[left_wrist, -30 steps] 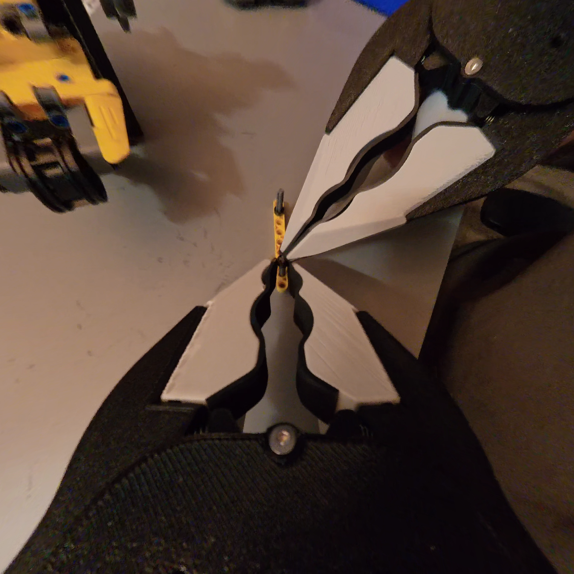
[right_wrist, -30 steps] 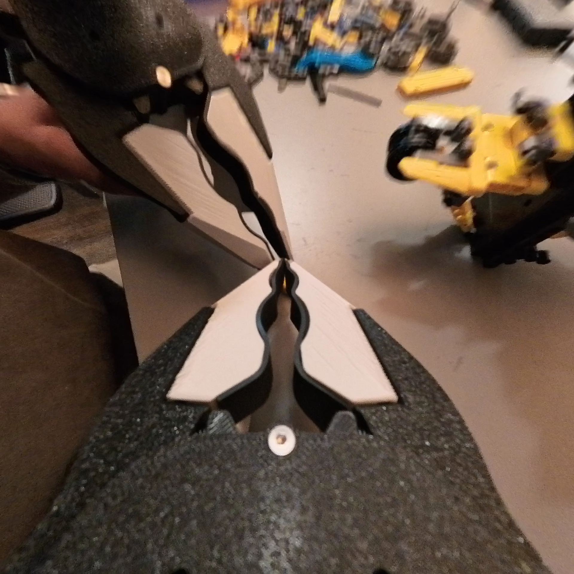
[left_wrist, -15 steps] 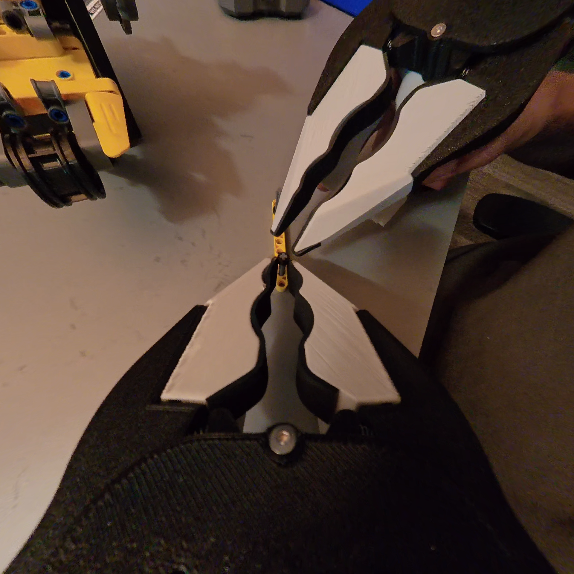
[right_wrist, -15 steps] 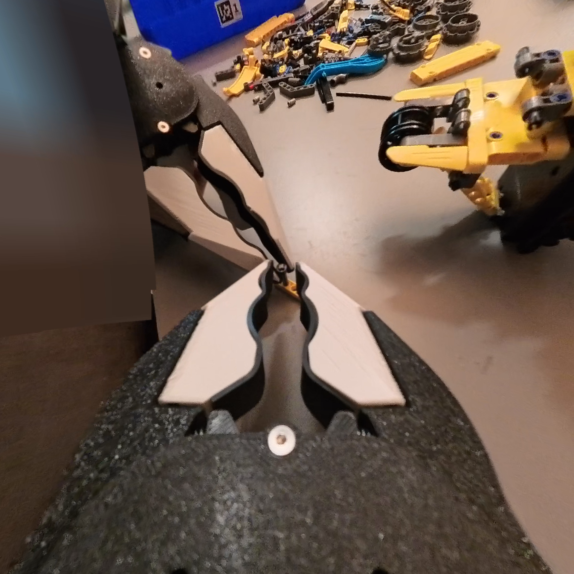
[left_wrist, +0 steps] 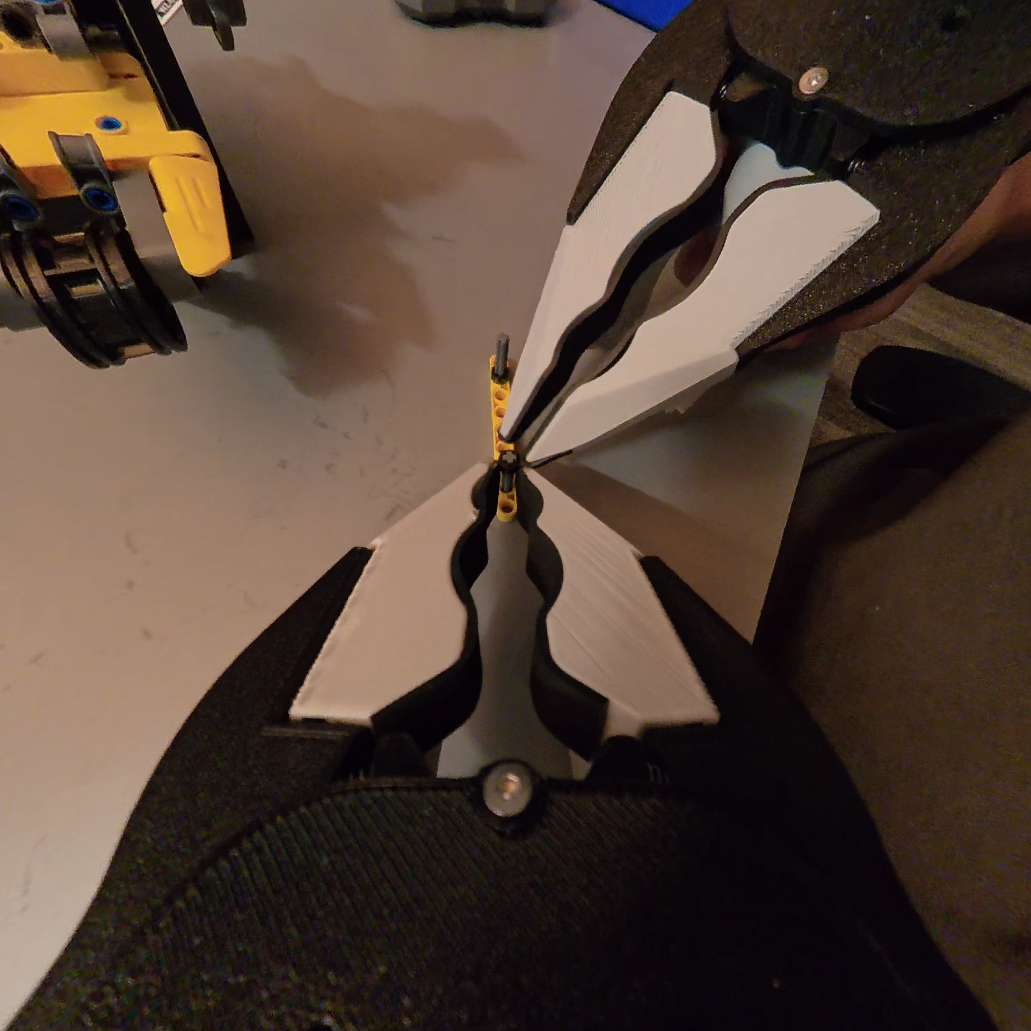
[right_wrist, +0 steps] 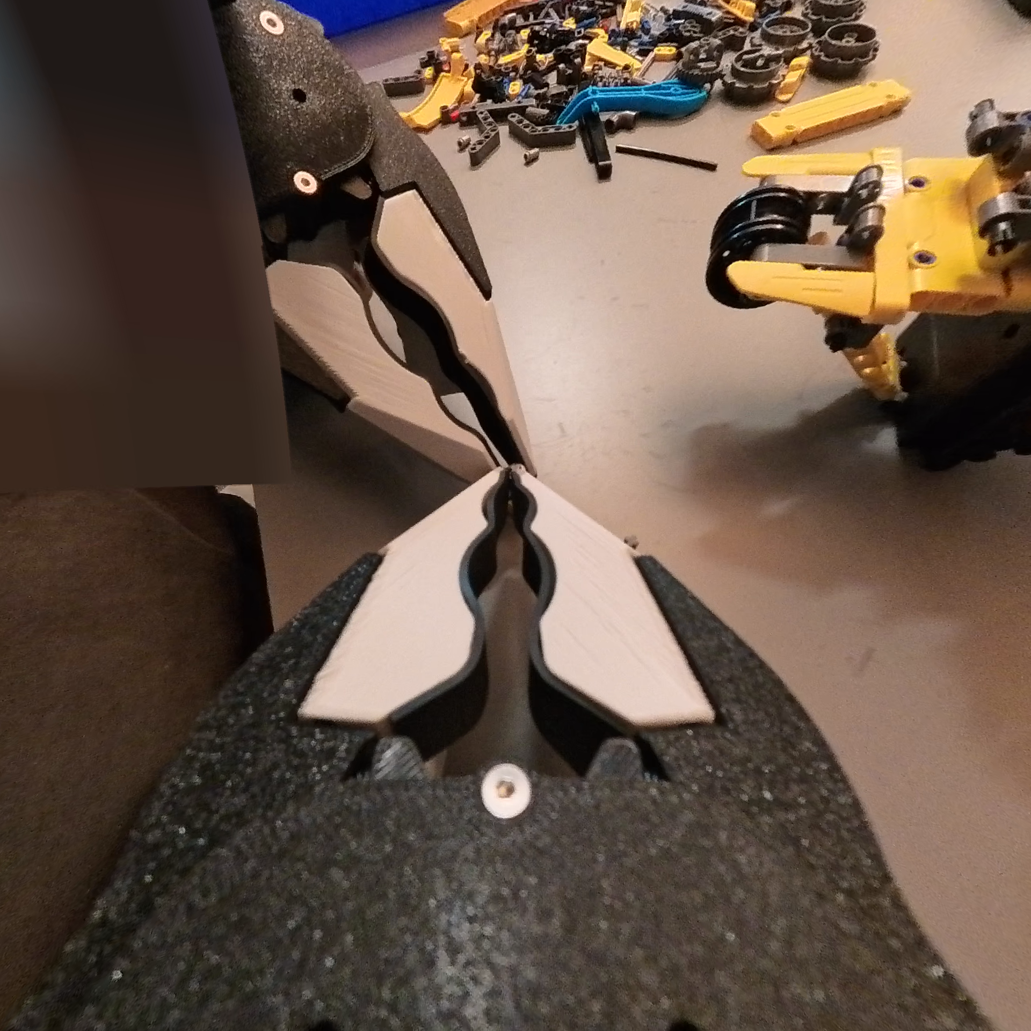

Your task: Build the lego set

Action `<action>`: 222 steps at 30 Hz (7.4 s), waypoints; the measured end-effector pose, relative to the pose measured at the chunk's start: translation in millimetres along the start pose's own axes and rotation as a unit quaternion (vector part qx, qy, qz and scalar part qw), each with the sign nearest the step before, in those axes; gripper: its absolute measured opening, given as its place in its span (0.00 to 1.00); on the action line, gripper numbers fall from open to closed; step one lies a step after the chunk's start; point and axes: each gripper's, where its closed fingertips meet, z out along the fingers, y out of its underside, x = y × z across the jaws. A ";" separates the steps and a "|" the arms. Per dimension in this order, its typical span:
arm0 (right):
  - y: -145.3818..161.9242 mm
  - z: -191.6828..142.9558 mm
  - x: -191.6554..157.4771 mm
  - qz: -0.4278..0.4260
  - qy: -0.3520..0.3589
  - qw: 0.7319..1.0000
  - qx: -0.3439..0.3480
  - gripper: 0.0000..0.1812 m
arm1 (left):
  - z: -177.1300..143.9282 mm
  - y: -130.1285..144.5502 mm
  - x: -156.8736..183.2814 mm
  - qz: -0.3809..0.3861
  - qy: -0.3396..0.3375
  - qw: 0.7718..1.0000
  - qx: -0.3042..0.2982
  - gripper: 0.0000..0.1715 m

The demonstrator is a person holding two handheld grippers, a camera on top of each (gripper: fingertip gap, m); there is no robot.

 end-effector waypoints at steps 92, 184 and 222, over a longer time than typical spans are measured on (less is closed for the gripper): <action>33.9 -22.5 27.7 -0.059 0.074 0.994 -0.061 0.02 | 4.1 8.0 0.6 0.000 -0.014 1.000 -0.025 0.03; 40.4 -23.2 24.2 0.015 0.010 0.997 -0.072 0.22 | 8.3 16.2 -2.6 0.058 -0.030 0.996 -0.056 0.04; -18.6 -69.1 24.0 -0.111 0.096 0.976 0.161 0.20 | -30.5 -31.8 14.8 -0.234 0.279 0.924 0.118 0.04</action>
